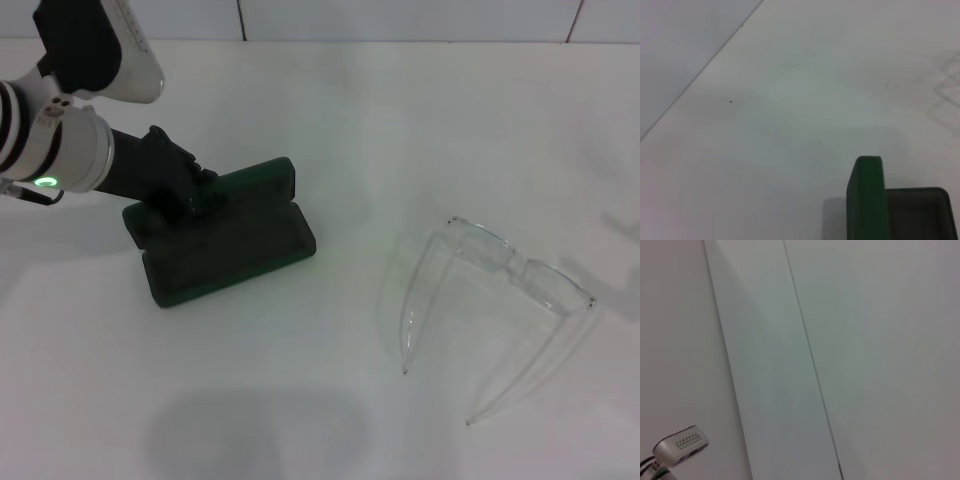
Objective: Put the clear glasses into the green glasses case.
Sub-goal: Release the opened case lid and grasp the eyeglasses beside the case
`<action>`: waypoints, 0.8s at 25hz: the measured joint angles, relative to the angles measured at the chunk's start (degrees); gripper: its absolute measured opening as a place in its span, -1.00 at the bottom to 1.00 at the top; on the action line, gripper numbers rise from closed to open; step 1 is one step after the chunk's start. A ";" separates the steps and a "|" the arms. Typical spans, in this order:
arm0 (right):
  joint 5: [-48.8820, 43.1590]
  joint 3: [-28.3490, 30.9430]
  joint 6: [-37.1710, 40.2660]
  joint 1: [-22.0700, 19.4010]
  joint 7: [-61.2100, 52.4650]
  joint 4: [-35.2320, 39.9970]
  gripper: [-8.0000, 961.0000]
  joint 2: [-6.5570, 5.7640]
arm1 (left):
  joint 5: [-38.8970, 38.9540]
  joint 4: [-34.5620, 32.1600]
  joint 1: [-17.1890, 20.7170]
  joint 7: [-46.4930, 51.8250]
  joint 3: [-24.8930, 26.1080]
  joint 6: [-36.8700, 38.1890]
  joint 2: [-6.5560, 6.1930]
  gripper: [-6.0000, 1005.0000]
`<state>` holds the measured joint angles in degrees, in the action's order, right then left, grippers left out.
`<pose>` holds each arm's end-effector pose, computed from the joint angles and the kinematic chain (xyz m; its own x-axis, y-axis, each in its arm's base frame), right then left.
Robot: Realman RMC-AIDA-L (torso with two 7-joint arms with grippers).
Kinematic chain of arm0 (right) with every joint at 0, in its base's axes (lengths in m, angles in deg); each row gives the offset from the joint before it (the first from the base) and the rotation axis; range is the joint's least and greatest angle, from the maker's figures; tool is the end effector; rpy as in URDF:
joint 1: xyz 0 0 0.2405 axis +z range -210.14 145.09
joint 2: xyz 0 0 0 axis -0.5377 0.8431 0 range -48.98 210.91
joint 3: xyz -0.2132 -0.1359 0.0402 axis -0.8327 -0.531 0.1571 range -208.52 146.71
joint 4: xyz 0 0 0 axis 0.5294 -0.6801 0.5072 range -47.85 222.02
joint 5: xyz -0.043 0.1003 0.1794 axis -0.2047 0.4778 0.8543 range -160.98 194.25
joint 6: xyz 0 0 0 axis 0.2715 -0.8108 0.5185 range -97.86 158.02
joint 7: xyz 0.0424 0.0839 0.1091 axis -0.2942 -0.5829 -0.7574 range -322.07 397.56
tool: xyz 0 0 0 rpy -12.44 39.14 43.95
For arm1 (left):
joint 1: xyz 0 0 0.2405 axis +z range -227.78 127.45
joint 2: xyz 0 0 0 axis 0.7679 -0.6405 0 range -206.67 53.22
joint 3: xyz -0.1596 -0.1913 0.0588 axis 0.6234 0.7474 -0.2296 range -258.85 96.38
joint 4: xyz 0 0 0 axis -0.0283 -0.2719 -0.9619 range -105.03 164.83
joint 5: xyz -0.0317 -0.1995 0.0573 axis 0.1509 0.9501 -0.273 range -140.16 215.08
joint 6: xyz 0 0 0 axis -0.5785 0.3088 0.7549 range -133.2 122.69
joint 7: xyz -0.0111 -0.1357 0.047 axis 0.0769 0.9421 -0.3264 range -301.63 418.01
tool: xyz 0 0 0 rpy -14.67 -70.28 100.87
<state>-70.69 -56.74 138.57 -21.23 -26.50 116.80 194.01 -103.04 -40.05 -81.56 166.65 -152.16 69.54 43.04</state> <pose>0.3326 0.2304 0.1031 0.5122 0.0132 -0.8588 -0.5893 -0.7219 -0.3626 -0.2075 0.3775 0.0043 0.9571 0.2470 -0.1515 0.1658 -0.8955 -0.4131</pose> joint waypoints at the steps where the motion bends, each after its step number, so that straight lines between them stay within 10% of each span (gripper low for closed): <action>1: 0.06 0.00 -0.10 0.02 -0.01 0.00 0.81 0.01 | 0.01 -0.02 -0.03 0.00 0.07 0.03 -0.02 -0.29; 6: -0.21 -1.42 -2.62 0.90 -4.70 2.18 0.81 -0.64 | 0.78 -2.15 0.48 0.03 0.08 0.70 -0.06 -0.59; 12: -8.19 -3.81 -4.40 3.01 -23.77 22.36 0.81 -0.71 | 4.04 -7.07 1.88 0.08 0.25 2.62 -0.13 -0.59; 20: -38.57 -17.95 -6.95 16.96 -56.39 42.90 0.64 -0.56 | 7.81 -14.57 5.74 0.83 0.41 2.85 -0.07 -0.59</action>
<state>-109.26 -74.69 131.62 -4.27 -82.88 159.69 193.46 -95.23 -54.62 -75.83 167.48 -151.76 72.39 42.97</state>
